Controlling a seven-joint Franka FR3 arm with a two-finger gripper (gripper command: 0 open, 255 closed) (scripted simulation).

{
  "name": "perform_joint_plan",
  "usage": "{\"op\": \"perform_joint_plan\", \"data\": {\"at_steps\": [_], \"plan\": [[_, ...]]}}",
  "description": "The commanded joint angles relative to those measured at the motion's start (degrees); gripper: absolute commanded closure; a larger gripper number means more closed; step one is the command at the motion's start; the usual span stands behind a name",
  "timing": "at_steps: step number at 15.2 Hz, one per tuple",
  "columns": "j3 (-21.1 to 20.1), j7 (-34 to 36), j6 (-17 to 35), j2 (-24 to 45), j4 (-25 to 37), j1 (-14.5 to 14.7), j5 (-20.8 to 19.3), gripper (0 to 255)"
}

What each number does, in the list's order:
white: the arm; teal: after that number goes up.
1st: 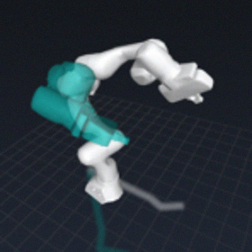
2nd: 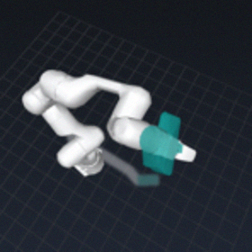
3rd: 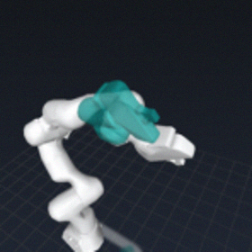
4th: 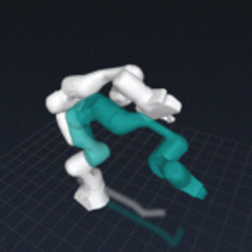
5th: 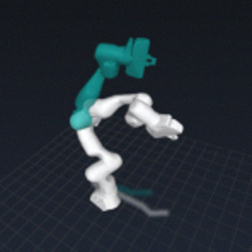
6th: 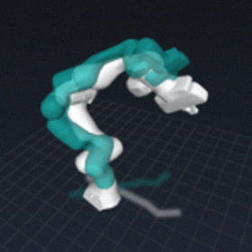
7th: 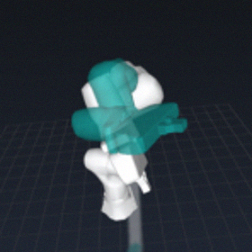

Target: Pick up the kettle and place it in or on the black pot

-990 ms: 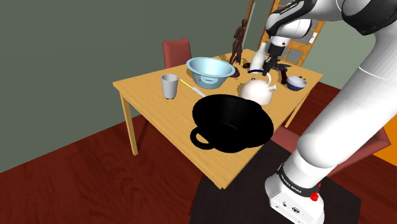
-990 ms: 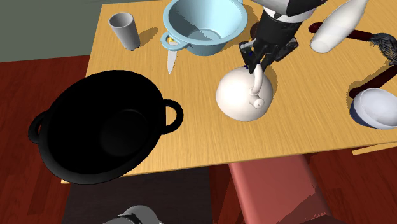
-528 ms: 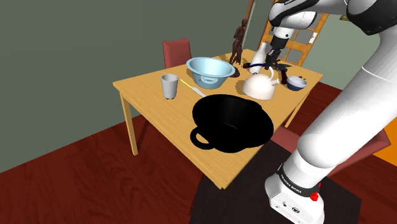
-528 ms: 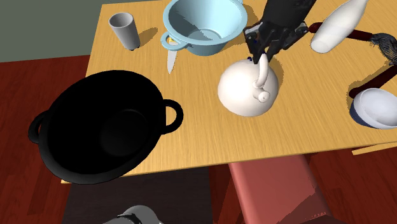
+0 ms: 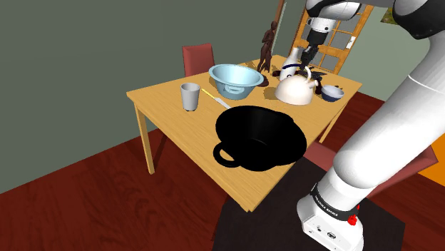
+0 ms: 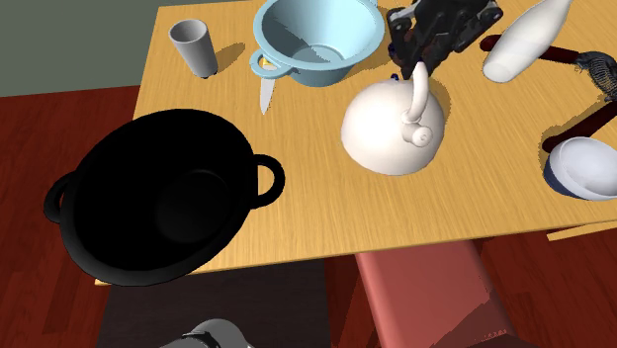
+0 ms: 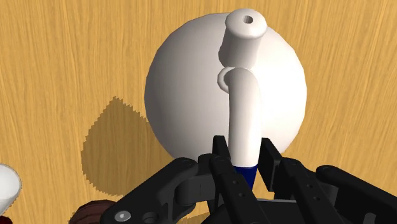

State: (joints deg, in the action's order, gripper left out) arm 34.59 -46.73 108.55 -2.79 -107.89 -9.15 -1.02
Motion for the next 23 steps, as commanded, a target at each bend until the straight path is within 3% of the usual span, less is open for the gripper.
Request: {"op": "perform_joint_plan", "data": {"at_steps": [1,19,23], "plan": [[0.0,0.0,-1.3,-0.2,1.3,0.0,-0.1,255],[0.3,-0.7,-15.5,1.7,16.9,-0.1,1.0,255],[-3.7,6.1,-16.1,-7.3,9.8,2.3,-3.9,255]]}}
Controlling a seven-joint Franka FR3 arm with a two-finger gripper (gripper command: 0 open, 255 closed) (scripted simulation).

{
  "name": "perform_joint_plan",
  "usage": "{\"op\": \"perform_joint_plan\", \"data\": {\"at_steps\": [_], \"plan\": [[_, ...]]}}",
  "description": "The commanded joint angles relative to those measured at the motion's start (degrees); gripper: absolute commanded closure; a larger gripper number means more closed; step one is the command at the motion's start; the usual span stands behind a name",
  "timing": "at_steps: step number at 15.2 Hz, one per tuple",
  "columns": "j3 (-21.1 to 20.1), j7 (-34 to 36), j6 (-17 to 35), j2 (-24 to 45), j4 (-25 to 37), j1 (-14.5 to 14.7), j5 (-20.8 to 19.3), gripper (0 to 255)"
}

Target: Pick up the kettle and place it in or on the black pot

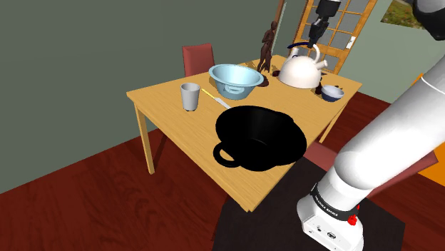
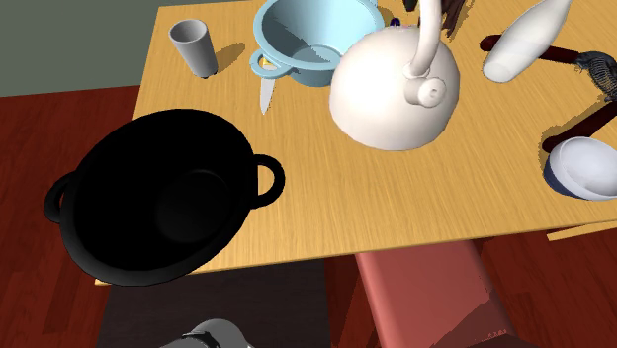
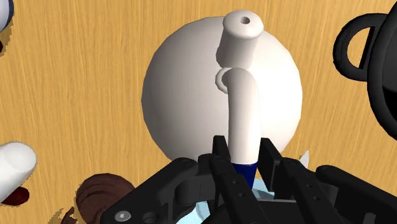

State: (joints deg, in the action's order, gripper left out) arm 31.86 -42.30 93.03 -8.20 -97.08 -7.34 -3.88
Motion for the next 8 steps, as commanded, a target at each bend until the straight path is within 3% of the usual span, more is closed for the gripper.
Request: {"op": "perform_joint_plan", "data": {"at_steps": [1,8], "plan": [[-2.1,3.3,-0.9,-3.9,-2.6,0.9,-1.9,255],[-10.5,13.7,-4.3,-15.7,-11.0,2.3,-5.0,255]]}}
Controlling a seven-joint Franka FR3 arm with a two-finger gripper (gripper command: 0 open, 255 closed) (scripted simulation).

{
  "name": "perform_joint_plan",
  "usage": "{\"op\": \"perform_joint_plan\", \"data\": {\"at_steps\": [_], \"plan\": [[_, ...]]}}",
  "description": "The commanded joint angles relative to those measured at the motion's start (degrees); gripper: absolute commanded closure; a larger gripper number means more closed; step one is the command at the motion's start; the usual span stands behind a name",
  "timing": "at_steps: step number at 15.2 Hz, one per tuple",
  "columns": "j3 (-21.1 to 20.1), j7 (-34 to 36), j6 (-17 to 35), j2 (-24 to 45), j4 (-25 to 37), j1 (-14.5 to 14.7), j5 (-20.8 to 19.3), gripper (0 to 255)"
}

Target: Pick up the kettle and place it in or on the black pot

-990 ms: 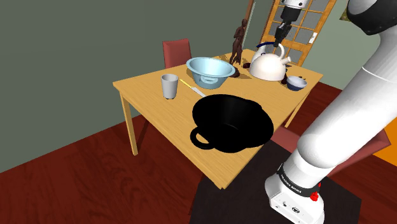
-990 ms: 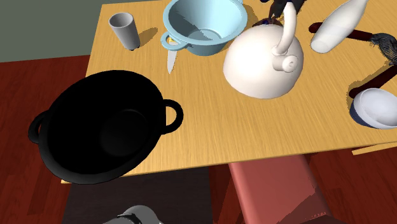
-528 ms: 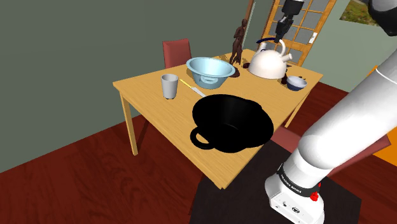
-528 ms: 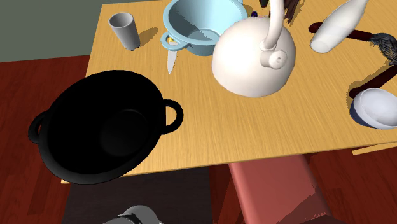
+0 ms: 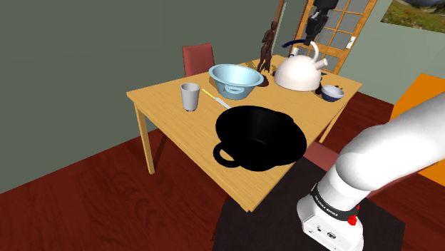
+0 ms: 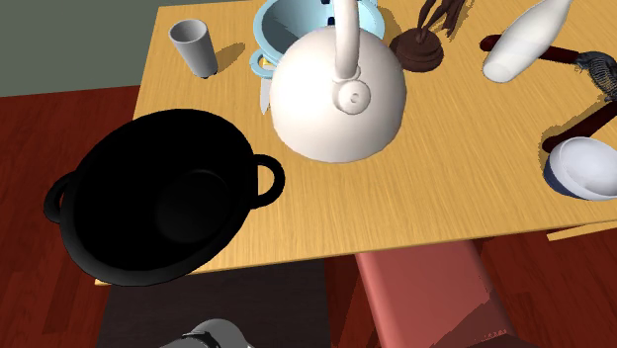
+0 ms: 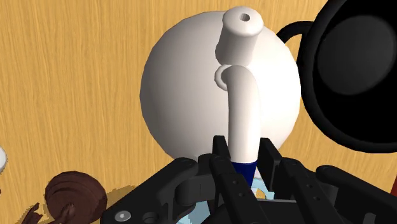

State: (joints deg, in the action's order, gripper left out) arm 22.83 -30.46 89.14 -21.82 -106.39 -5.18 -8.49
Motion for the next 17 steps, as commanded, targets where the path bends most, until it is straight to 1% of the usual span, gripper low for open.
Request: {"op": "perform_joint_plan", "data": {"at_steps": [1,8,12,17], "plan": [[-2.7,3.2,-1.0,-3.5,-2.6,0.3,-0.5,255],[-11.0,12.4,-5.4,-11.5,-7.0,1.6,1.0,255],[-15.6,17.6,-8.0,-14.7,-8.1,2.5,2.9,255],[-21.5,24.1,-11.2,-17.3,-8.0,3.8,6.1,255]]}}
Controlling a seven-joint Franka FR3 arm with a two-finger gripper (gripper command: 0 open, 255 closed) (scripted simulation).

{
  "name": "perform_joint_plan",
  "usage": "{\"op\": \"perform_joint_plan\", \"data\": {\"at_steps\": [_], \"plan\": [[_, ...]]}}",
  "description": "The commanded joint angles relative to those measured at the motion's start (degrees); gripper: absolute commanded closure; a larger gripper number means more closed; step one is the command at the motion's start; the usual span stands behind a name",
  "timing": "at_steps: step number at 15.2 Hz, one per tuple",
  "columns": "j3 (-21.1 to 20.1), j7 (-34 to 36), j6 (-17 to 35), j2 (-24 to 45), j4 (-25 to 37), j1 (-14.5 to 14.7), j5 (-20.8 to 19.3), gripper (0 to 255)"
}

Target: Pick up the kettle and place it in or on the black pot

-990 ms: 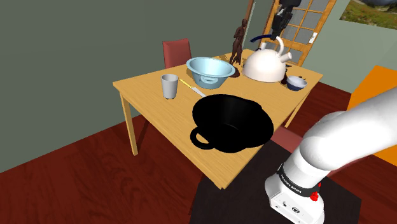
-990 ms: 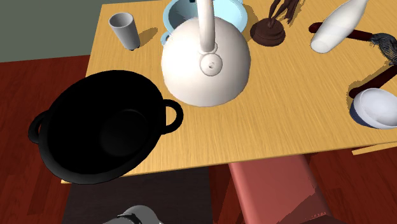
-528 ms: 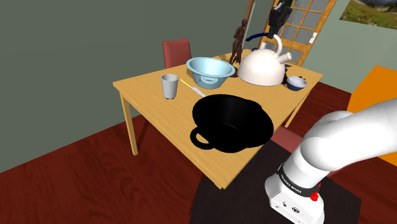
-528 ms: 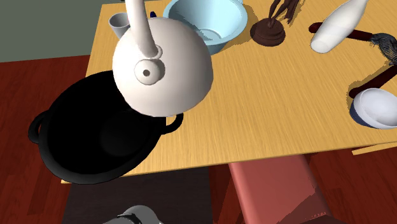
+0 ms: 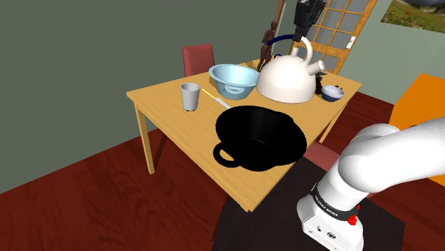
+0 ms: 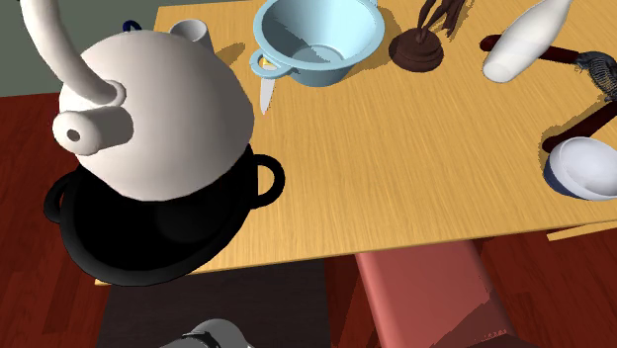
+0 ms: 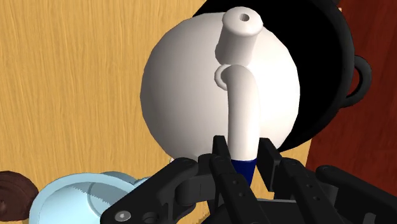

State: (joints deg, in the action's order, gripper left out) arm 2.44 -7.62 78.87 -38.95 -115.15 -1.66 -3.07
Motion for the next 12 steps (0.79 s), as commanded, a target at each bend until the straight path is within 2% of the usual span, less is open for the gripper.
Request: {"op": "perform_joint_plan", "data": {"at_steps": [1,5,12], "plan": [[-2.3,2.6,-1.5,-0.5,0.9,0.5,1.3,255],[-7.0,8.0,-3.8,-1.3,2.4,1.4,4.3,255],[-7.5,8.4,0.2,-3.9,-4.2,1.7,4.7,255]]}}
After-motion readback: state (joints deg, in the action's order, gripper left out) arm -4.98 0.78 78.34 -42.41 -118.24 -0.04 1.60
